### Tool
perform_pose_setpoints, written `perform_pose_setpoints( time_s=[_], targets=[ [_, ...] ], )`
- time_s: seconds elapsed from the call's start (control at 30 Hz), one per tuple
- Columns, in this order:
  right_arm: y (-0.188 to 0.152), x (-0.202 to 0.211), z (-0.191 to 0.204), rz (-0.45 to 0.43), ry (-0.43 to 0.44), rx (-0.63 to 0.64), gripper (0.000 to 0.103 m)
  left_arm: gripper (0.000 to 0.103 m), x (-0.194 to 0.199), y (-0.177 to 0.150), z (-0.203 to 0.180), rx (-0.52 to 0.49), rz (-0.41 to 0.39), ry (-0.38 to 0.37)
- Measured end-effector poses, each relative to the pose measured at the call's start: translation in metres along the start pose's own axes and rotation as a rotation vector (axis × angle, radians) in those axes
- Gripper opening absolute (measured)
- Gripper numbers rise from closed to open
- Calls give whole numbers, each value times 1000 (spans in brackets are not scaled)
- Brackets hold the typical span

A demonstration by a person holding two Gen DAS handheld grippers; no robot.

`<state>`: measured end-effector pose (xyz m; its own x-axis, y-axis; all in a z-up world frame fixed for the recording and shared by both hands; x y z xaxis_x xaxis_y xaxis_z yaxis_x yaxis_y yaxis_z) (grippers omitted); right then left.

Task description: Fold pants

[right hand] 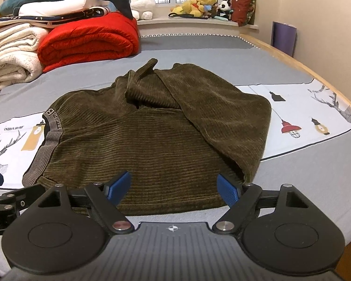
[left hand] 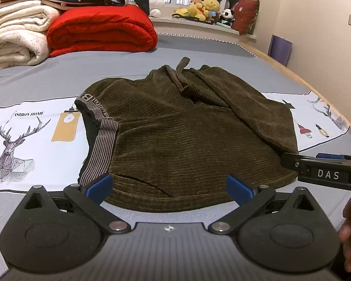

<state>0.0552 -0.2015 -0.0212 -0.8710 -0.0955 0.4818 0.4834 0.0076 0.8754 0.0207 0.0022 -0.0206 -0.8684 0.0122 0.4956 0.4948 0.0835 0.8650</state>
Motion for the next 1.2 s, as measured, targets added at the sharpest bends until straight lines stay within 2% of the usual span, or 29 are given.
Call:
perform_pose_setpoints(
  time_s=[0.3, 1.2],
  targets=[
    [1, -3, 0, 20, 25, -34, 82, 103, -2, 1, 2, 6, 7, 4],
    [0, -3, 5, 22, 28, -5, 82, 103, -4, -1, -2, 2, 7, -8]
  ],
)
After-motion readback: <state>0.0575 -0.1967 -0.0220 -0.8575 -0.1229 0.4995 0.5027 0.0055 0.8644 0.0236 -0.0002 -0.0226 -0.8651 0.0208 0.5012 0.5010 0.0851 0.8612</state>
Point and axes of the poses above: each gripper's, at about its wrist camera, not at the fingertips, and x roughly against the way its jaws point, z to its left, y to its top, the point moved 2 cm from there along -x, roughly the way its jaws point, and after that the axes turned 13 degrees about -z, right-handed, at the moved point
